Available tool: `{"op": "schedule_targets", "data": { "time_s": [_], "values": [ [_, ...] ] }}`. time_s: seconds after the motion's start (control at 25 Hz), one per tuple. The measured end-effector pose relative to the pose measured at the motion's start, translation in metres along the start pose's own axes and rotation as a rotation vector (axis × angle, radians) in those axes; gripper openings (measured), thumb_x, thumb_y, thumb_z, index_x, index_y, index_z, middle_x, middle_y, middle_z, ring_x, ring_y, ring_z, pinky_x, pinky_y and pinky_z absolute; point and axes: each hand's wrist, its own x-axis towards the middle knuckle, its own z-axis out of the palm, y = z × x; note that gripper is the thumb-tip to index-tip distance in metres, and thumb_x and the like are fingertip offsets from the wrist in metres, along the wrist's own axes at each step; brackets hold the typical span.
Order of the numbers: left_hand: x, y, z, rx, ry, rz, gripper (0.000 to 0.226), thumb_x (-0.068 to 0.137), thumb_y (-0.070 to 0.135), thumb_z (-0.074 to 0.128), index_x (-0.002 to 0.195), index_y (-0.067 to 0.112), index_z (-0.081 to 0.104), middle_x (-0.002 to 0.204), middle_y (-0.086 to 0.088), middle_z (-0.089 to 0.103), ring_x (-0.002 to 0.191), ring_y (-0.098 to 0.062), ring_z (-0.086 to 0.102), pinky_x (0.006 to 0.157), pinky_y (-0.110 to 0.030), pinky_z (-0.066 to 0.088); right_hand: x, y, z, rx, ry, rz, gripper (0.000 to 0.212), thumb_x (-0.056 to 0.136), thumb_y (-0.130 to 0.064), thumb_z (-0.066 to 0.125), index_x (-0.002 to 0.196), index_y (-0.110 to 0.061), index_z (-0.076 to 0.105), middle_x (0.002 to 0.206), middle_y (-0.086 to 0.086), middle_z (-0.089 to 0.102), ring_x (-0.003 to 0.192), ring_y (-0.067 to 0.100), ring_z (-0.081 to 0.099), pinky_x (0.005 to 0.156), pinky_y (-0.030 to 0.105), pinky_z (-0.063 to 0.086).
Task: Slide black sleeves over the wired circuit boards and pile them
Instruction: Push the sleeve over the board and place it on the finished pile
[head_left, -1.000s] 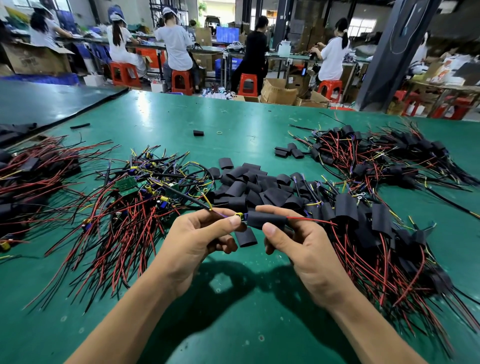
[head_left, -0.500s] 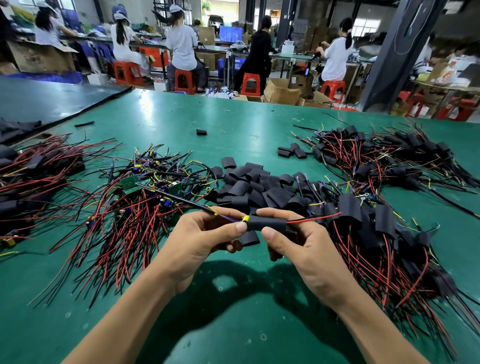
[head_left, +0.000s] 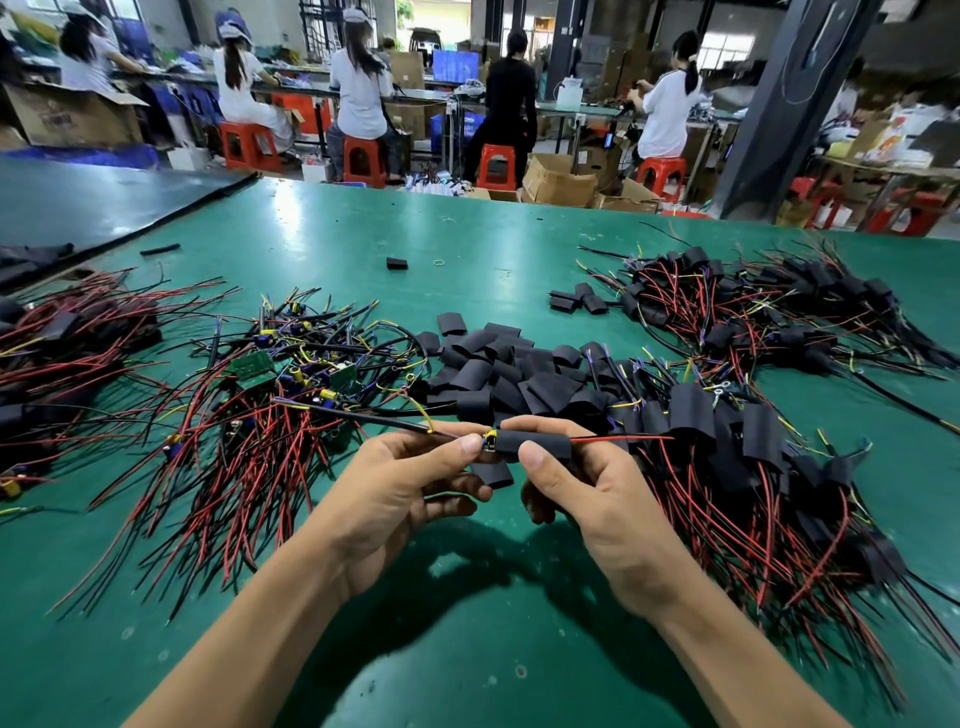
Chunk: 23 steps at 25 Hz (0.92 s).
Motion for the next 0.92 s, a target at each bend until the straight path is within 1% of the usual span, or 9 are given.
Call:
{"op": "schedule_targets", "data": {
  "time_s": [0.08,0.2,0.28,0.4,0.48,0.6,0.76,0.84,0.92],
  "values": [
    [-0.0010,0.0000,-0.0010,0.030,-0.033,-0.015,0.023,0.070,0.021,0.080,0.092,0.017,0.079,0.091,-0.010,0.075,0.065,-0.019,0.068,0.061,-0.024,0.056,-0.0005,0.0011,0.0020,0.018,-0.013,0.010,0.030,0.084,-0.042,0.068,0.108,-0.025,0.072,0.070,-0.008,0.065,0.061,0.007,0.052,0.060,0.015,0.044],
    [-0.0026,-0.0013,-0.0010,0.062,-0.111,-0.053,0.029,0.075,0.020,0.080,0.103,0.011,0.075,0.090,-0.010,0.073,0.067,-0.020,0.068,0.063,-0.024,0.055,-0.0025,-0.0007,0.0049,0.058,-0.066,0.004,0.024,0.089,-0.035,0.066,0.108,-0.021,0.072,0.079,-0.012,0.072,0.067,-0.001,0.059,0.063,0.011,0.045],
    [-0.0021,-0.0027,0.0009,0.043,-0.095,-0.058,0.030,0.076,0.019,0.080,0.104,0.008,0.074,0.091,-0.011,0.073,0.066,-0.020,0.068,0.062,-0.023,0.056,-0.0030,-0.0018,0.0048,0.061,-0.081,0.004,0.020,0.092,-0.032,0.065,0.108,-0.022,0.071,0.079,-0.012,0.072,0.068,-0.001,0.062,0.063,0.009,0.046],
    [-0.0005,-0.0019,0.0039,-0.011,-0.032,-0.051,0.024,0.073,0.019,0.074,0.095,0.011,0.076,0.088,-0.011,0.074,0.064,-0.021,0.069,0.061,-0.024,0.057,-0.0017,-0.0024,0.0041,0.055,-0.036,0.053,0.033,0.087,-0.039,0.069,0.117,-0.028,0.067,0.073,-0.011,0.068,0.063,0.005,0.057,0.060,0.014,0.046],
    [0.0007,-0.0005,0.0033,-0.018,0.013,-0.037,0.030,0.071,0.020,0.073,0.099,0.009,0.074,0.088,-0.011,0.073,0.065,-0.021,0.070,0.059,-0.023,0.055,0.0003,-0.0009,0.0047,0.133,0.014,0.106,0.044,0.081,-0.047,0.071,0.121,-0.029,0.066,0.071,-0.006,0.066,0.058,0.010,0.056,0.056,0.017,0.047],
    [0.0006,-0.0004,0.0021,0.013,0.062,-0.015,0.043,0.070,0.018,0.074,0.109,0.000,0.068,0.084,-0.013,0.073,0.062,-0.020,0.068,0.055,-0.022,0.053,0.0021,0.0008,0.0064,0.187,0.055,0.145,0.036,0.084,-0.043,0.065,0.115,-0.027,0.071,0.077,0.001,0.067,0.058,0.014,0.056,0.056,0.020,0.048],
    [0.0015,-0.0018,0.0003,0.037,0.097,-0.007,0.038,0.066,0.017,0.075,0.100,0.001,0.071,0.078,-0.016,0.071,0.058,-0.019,0.066,0.054,-0.022,0.051,0.0008,0.0035,0.0071,0.099,0.041,0.128,0.034,0.086,-0.041,0.065,0.114,-0.024,0.071,0.079,0.003,0.068,0.060,0.015,0.058,0.060,0.019,0.048],
    [0.0023,-0.0012,-0.0019,0.020,0.091,-0.012,0.028,0.067,0.017,0.074,0.092,0.004,0.074,0.079,-0.017,0.071,0.057,-0.019,0.065,0.054,-0.022,0.052,0.0018,0.0015,0.0069,0.155,0.003,0.171,0.029,0.089,-0.040,0.069,0.111,-0.020,0.073,0.084,0.007,0.071,0.059,0.014,0.058,0.056,0.018,0.047],
    [0.0021,-0.0003,-0.0038,0.019,0.069,-0.023,0.026,0.066,0.019,0.076,0.088,0.007,0.076,0.077,-0.014,0.070,0.056,-0.019,0.064,0.055,-0.022,0.052,0.0021,-0.0008,0.0056,0.256,-0.058,0.286,0.035,0.088,-0.043,0.068,0.108,-0.015,0.075,0.086,0.009,0.071,0.057,0.014,0.055,0.053,0.020,0.044]
  ]
}}
